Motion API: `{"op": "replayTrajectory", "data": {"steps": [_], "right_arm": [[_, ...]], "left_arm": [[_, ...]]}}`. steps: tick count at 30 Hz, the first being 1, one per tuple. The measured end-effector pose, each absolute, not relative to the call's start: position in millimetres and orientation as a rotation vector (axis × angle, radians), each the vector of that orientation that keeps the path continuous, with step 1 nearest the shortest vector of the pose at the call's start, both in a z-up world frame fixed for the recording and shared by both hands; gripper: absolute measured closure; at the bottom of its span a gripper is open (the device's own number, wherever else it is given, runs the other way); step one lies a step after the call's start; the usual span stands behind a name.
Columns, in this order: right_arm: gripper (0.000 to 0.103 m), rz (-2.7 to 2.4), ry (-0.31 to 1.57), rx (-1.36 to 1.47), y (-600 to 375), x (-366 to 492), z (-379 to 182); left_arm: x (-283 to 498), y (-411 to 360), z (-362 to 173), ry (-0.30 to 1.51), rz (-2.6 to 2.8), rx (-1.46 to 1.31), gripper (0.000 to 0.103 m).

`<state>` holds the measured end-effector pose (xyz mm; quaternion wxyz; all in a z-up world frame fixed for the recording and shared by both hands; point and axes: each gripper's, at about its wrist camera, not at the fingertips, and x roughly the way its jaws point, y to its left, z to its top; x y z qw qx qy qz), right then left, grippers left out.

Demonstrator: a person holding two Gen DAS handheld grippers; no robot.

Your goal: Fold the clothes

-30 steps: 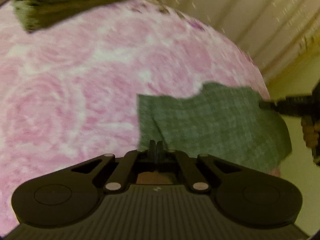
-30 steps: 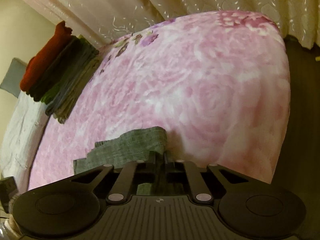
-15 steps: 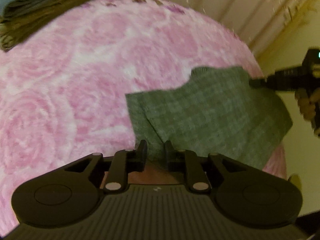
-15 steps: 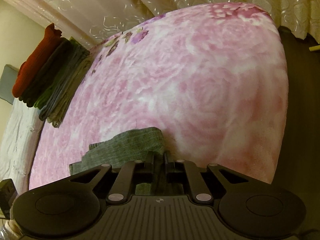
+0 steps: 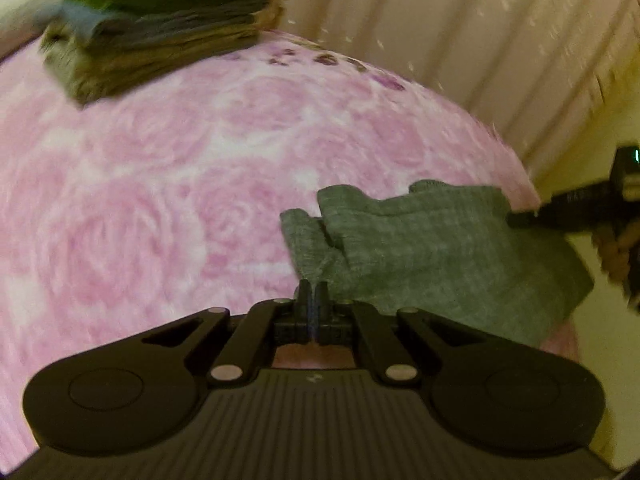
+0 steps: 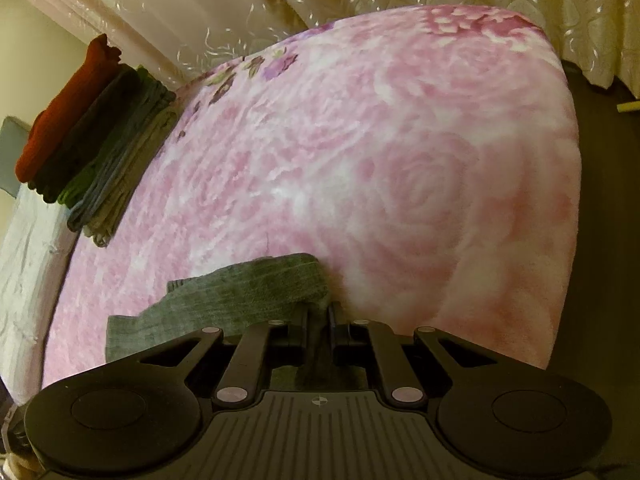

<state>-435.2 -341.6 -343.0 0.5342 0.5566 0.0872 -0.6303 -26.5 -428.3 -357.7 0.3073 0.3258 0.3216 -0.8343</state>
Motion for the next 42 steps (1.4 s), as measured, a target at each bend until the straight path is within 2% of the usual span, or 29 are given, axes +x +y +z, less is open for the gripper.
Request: {"op": "replayTrajectory", "data": {"steps": [3,5,7,11,15,17,22,25,29,34,35,37,40,42], "right_arm": [[0.096,-1.506,0.213,1.330,-343,-435,-343],[0.096,-1.503,0.218,1.331,-344,-435,-343],[0.096,-1.499,0.222,1.331,-344,-435,-343],[0.096,-1.495,0.213,1.339,-345,-437,-345],[0.096,-1.499,0.203,1.345,-345,-437,-345],[0.096,-1.503,0.200,1.346,-342,-436,-345],[0.096,-1.502,0.193,1.348,-341,-436,-345],[0.096,-1.502,0.193,1.346,-342,-436,-346],[0.096,-1.497,0.200,1.344,-345,-437,-346],[0.096,-1.493,0.228,1.333,-348,-436,-344],[0.096,-1.492,0.237,1.328,-348,-435,-344],[0.095,-1.490,0.249,1.319,-349,-434,-343],[0.072,-1.489,0.244,1.301,-349,-432,-337],[0.071,-1.491,0.238,1.278,-350,-431,-331]], "left_arm": [[-23,-432,-374,1.016,-2.152,0.850,0.103],[-24,-436,-373,1.034,-2.140,0.857,0.102],[-26,-439,-364,0.976,-2.161,0.873,0.097],[-40,-444,-351,0.845,-2.241,0.956,0.097],[-63,-441,-361,0.668,-2.302,1.141,0.097],[-65,-439,-362,0.646,-2.317,1.151,0.103],[-54,-431,-352,0.611,-2.333,1.053,0.103],[-37,-427,-344,0.639,-2.290,0.912,0.103],[-22,-422,-351,0.766,-2.203,0.787,0.103],[-31,-427,-374,0.905,-2.092,0.864,0.103],[-33,-429,-372,0.901,-2.084,0.875,0.101],[-35,-435,-366,0.905,-2.071,0.872,0.089],[-32,-448,-357,0.959,-2.081,0.824,0.080],[-33,-455,-353,0.988,-2.091,0.794,0.075]]}}
